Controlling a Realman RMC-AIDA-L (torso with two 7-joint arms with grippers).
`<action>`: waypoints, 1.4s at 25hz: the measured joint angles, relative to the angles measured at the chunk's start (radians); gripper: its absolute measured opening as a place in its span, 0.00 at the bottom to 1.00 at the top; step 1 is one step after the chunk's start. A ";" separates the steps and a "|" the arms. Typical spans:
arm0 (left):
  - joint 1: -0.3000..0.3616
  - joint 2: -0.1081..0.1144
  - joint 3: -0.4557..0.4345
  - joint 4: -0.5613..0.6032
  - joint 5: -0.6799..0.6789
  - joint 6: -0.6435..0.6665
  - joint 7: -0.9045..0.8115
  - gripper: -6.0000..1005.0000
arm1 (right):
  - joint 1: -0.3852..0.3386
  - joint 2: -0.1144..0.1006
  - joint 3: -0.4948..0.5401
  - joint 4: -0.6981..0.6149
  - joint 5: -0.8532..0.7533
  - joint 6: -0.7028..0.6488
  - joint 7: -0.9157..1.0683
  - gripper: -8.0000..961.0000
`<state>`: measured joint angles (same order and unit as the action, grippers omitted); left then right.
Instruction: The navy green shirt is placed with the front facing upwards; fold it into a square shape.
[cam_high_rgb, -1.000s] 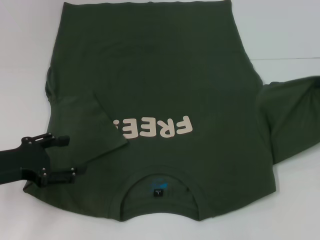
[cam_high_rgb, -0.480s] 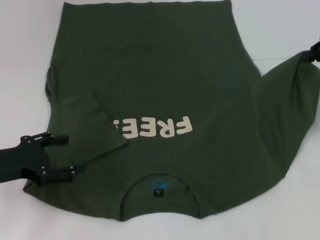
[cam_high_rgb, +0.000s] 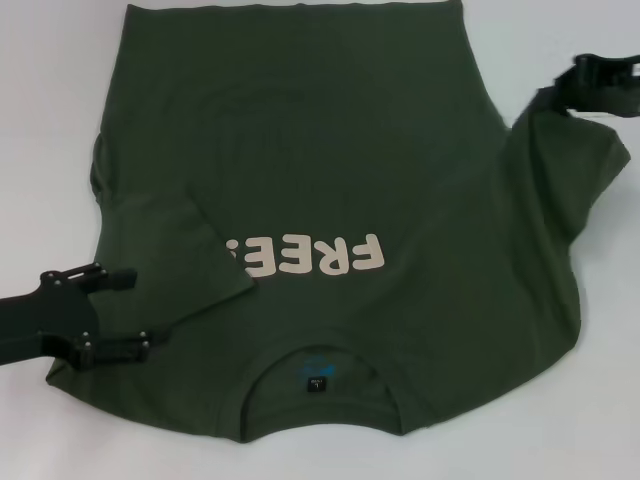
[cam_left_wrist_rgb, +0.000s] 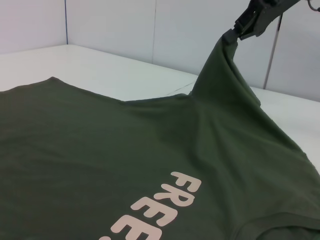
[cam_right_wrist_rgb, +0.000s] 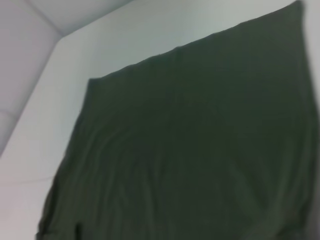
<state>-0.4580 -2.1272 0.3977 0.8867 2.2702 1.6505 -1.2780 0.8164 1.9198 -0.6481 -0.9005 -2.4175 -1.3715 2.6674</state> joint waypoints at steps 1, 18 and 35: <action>0.000 0.000 0.000 0.000 0.000 0.000 0.000 0.88 | 0.009 0.004 -0.007 0.001 0.001 -0.004 0.000 0.01; 0.001 0.000 0.000 -0.003 0.000 0.000 -0.008 0.88 | 0.174 0.106 -0.233 0.115 0.009 0.083 -0.006 0.01; 0.001 0.001 0.000 -0.003 0.000 0.000 -0.025 0.88 | 0.012 0.030 -0.087 0.034 0.014 0.031 -0.006 0.01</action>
<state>-0.4571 -2.1262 0.3974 0.8841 2.2702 1.6509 -1.3035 0.8285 1.9497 -0.7351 -0.8660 -2.4036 -1.3406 2.6618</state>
